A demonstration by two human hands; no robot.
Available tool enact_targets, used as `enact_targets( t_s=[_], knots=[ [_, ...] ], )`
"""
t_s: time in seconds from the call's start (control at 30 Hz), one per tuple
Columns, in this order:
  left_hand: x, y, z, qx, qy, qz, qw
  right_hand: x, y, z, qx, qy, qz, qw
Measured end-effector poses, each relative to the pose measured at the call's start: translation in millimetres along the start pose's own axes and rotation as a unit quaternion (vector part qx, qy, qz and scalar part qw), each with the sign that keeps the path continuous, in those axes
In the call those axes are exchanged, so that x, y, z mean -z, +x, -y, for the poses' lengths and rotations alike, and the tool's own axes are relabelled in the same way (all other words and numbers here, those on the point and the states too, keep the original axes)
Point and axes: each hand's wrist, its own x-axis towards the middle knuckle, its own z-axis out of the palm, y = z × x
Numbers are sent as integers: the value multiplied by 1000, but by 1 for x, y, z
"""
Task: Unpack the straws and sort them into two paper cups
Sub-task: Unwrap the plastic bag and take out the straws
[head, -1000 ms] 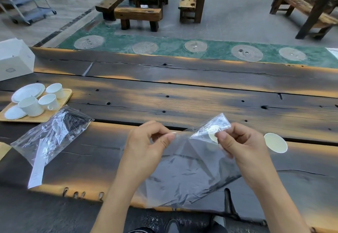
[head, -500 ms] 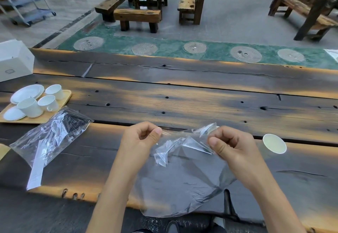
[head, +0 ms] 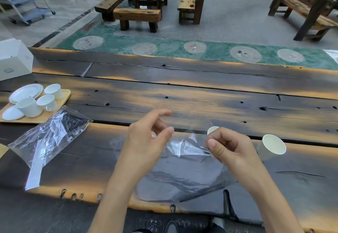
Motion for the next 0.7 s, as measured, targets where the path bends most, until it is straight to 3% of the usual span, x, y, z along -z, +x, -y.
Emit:
enact_targets(
  t_s=[0.13, 0.27, 0.33, 0.43, 0.5, 0.6, 0.7],
  knots=[
    [13, 5, 5, -8, 5, -124, 992, 5, -1, 0, 1, 33, -58, 998],
    [25, 3, 27, -31, 39, -297, 954, 7, 6, 3, 12, 126, -127, 984],
    [23, 0, 41, -6, 8, -328, 945, 6, 12, 11, 13, 213, -154, 965],
    [5, -1, 60, 88, -139, -341, 926, -1, 23, 26, 20, 277, -144, 950],
    [-23, -7, 70, 203, -235, -311, 898, -9, 32, 36, 30, 291, -123, 948],
    [-79, -25, 88, 364, -336, -179, 850, -23, 45, 47, 40, 338, -113, 934],
    [-118, -34, 97, 454, -494, -57, 739, -30, 50, 54, 40, 394, -116, 911]
  ],
)
